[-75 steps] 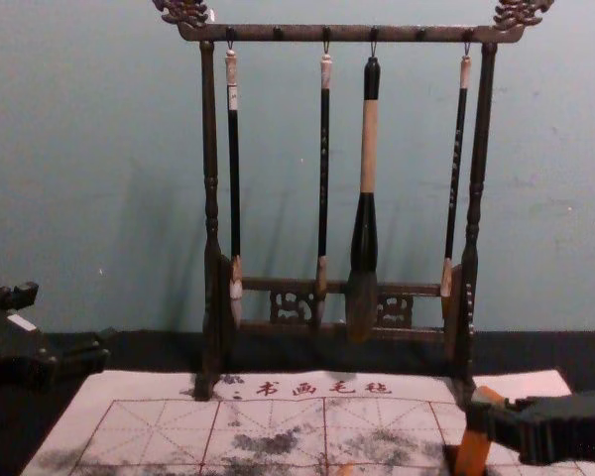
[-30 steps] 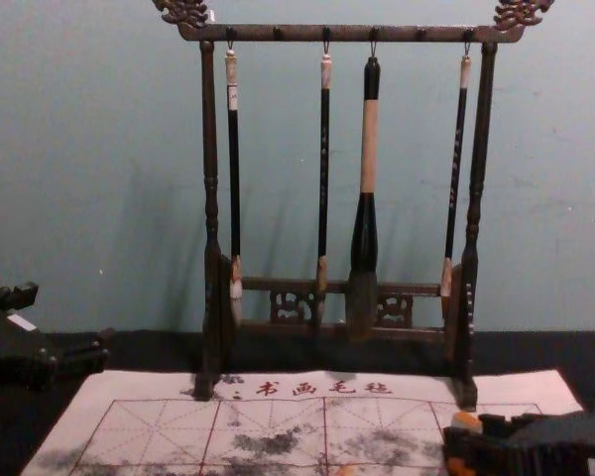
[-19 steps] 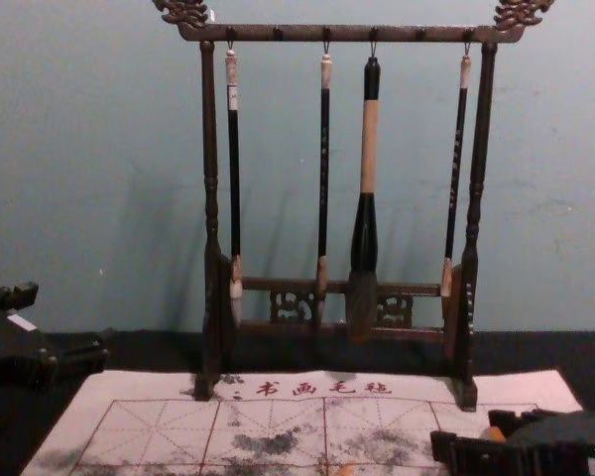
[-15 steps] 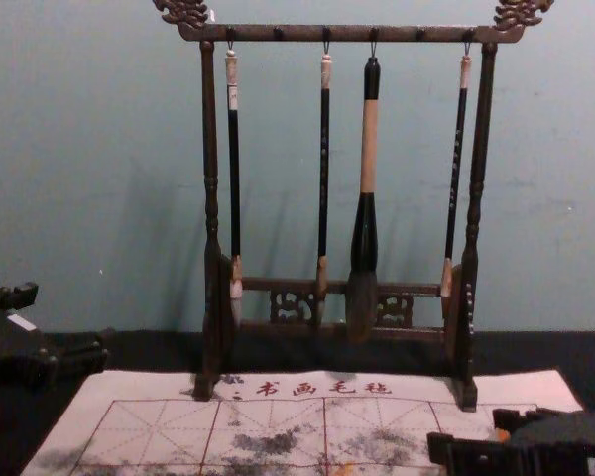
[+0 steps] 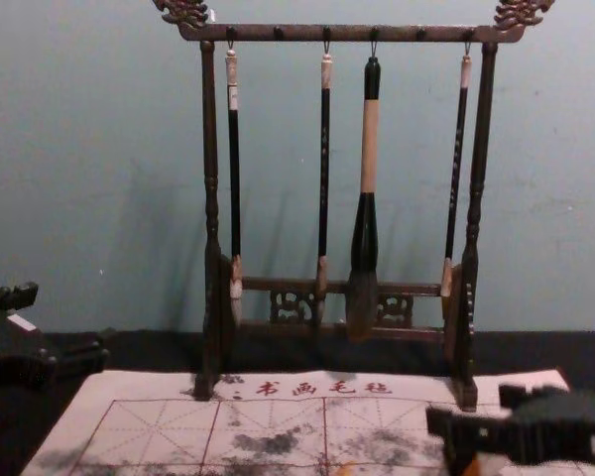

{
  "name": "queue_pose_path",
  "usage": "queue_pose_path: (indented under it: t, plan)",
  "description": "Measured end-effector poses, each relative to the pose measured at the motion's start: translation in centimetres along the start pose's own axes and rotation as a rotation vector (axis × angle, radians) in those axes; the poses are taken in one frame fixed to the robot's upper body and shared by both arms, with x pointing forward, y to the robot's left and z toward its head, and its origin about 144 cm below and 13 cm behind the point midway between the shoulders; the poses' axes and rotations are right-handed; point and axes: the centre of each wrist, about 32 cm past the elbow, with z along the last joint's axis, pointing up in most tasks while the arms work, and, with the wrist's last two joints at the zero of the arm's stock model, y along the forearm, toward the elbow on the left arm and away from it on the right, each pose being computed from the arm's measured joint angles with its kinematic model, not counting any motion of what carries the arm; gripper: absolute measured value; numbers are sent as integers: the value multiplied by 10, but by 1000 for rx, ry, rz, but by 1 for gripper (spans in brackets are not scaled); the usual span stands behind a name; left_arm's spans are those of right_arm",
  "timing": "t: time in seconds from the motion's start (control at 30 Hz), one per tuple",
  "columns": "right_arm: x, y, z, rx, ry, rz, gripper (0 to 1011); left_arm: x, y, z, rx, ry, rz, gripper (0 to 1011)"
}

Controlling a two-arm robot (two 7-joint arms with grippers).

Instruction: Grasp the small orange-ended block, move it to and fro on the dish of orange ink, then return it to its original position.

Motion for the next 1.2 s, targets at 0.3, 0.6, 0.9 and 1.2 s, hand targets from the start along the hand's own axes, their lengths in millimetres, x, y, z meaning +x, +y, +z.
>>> queue_pose_path:
  t: [0.3, 0.6, 0.9, 1.2]
  plan:
    - [0, -8, -3, 201, -7, -64, 1002, 0, 0, 0, 0, 0, 0, 1001]
    - [9, -8, -32, 282, -75, -238, 1002, 0, 0, 0, 0, 0, 0, 1001]
    - [13, -4, -58, 263, -116, -307, 1002, 0, 0, 0, 0, 0, 0, 1001]
    - [13, -4, -56, 268, -117, -306, 1002, 0, 0, 0, 0, 0, 0, 1001]
